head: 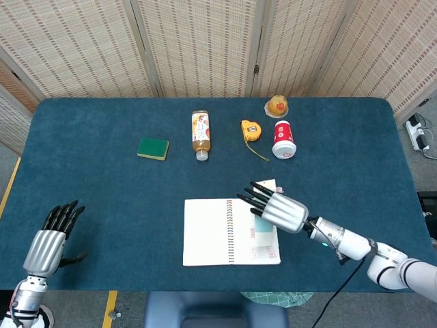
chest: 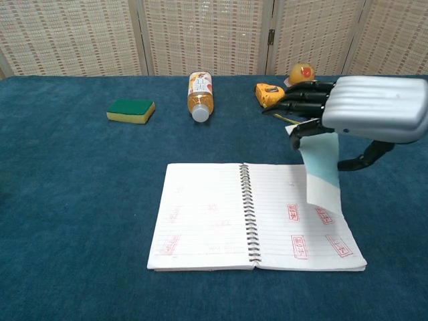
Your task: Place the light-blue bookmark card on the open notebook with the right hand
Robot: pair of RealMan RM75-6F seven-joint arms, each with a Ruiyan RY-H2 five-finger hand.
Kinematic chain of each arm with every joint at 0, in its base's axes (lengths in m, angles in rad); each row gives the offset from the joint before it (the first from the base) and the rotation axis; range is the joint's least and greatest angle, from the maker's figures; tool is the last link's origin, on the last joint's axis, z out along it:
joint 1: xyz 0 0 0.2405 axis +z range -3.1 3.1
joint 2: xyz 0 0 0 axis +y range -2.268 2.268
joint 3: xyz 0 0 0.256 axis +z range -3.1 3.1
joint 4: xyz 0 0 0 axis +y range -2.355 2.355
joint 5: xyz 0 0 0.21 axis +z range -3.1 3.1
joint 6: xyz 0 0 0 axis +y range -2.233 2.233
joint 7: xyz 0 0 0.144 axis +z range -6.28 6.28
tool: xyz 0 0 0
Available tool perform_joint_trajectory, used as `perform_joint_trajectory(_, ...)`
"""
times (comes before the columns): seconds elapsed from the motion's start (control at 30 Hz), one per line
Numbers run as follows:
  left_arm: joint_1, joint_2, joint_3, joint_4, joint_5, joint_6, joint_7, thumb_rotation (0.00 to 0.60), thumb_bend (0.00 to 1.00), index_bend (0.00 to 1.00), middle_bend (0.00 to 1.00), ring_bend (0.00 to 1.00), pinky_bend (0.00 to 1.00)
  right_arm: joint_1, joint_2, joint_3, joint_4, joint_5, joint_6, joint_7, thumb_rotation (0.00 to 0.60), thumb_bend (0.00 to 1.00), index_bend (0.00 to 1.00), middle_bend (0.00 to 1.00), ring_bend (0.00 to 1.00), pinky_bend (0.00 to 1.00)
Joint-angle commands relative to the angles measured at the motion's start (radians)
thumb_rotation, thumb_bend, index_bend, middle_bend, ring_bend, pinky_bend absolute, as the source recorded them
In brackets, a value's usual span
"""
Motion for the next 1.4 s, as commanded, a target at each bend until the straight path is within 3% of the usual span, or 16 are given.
perform_joint_trajectory(0.03, -0.001, 0.000, -0.002, 0.002, -0.004, -0.002, -0.002, 0.600, 0.14, 0.10, 0.03, 0.00, 0.00, 0.031, -0.032, -0.011, 0.016, -0.018, -0.029, 0.000, 0.600, 0.27, 0.59, 0.00, 0.00, 0.00)
perform_joint_trajectory(0.4, -0.005, 0.002, -0.004, 0.009, -0.015, -0.015, -0.019, 0.600, 0.14, 0.10, 0.03, 0.00, 0.00, 0.049, -0.088, -0.053, 0.042, -0.022, -0.050, 0.001, 0.600, 0.27, 0.59, 0.00, 0.00, 0.00)
perform_joint_trajectory(0.73, -0.005, 0.007, -0.001, 0.006, -0.011, -0.016, -0.030, 0.600, 0.14, 0.10, 0.03, 0.00, 0.00, 0.058, -0.139, -0.058, 0.064, 0.015, -0.086, -0.004, 0.600, 0.27, 0.59, 0.00, 0.00, 0.00)
perform_joint_trajectory(1.23, -0.003, 0.022, 0.001, -0.005, 0.000, -0.004, -0.060, 0.600, 0.14, 0.10, 0.03, 0.00, 0.00, 0.069, -0.136, -0.057, -0.016, 0.056, -0.139, -0.094, 0.600, 0.27, 0.58, 0.00, 0.00, 0.00)
perform_joint_trajectory(1.4, -0.001, 0.026, 0.001, -0.008, 0.002, 0.001, -0.067, 0.600, 0.14, 0.10, 0.03, 0.00, 0.00, 0.066, -0.130, -0.057, -0.033, 0.072, -0.151, -0.120, 0.600, 0.26, 0.54, 0.00, 0.00, 0.00)
